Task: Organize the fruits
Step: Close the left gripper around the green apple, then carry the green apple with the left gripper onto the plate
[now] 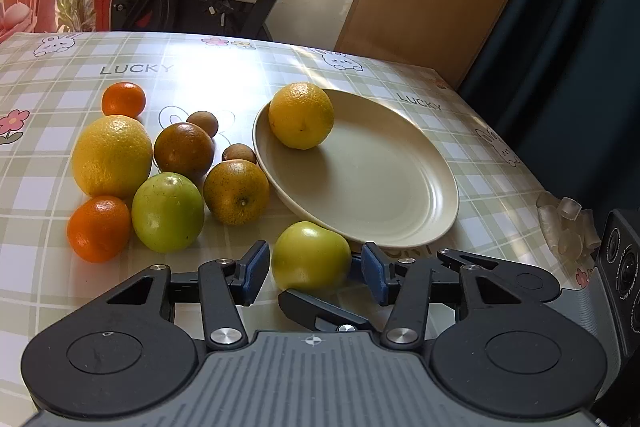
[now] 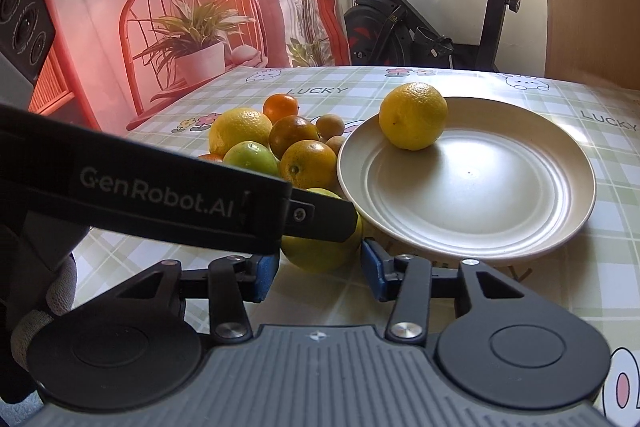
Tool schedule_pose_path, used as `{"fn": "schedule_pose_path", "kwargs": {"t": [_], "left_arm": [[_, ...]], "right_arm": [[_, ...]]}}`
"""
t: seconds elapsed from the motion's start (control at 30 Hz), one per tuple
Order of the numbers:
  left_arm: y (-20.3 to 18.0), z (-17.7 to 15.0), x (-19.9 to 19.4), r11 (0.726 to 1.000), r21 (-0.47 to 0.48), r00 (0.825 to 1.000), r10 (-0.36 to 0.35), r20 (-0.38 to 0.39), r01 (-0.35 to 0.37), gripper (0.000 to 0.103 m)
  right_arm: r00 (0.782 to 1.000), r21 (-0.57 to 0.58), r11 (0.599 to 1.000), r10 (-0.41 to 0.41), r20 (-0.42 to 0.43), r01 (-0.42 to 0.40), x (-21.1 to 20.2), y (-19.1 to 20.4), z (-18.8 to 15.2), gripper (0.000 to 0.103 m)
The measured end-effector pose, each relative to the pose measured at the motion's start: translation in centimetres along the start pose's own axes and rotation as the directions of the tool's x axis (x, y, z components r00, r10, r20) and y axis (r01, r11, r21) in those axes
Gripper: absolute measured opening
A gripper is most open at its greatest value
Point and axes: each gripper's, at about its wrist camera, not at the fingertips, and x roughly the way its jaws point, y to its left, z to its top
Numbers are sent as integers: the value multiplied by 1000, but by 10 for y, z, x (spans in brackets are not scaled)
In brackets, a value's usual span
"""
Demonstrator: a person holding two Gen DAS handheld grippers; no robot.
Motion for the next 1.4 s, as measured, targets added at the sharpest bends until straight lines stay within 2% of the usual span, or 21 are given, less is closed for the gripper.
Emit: {"fn": "schedule_pose_path", "kwargs": {"t": [0.07, 0.4, 1.0, 1.4], "left_arm": [[3, -1, 2, 1000, -15, 1000, -2, -5, 2, 47], [3, -2, -8, 1000, -31, 1000, 3, 16, -2, 47], [-27, 21, -28, 996, 87, 997, 5, 82, -12, 47], [-30, 47, -8, 991, 130, 997, 27, 78, -37, 47]], "right_arm": [[1000, 2, 1000, 2, 0, -2, 0, 0, 0, 48], [1000, -7, 1000, 11, -10, -11, 2, 4, 1, 48], [996, -35, 999, -9, 89, 12, -27, 8, 24, 48], [994, -14, 1000, -26, 103, 27, -16, -7, 45, 48]]}}
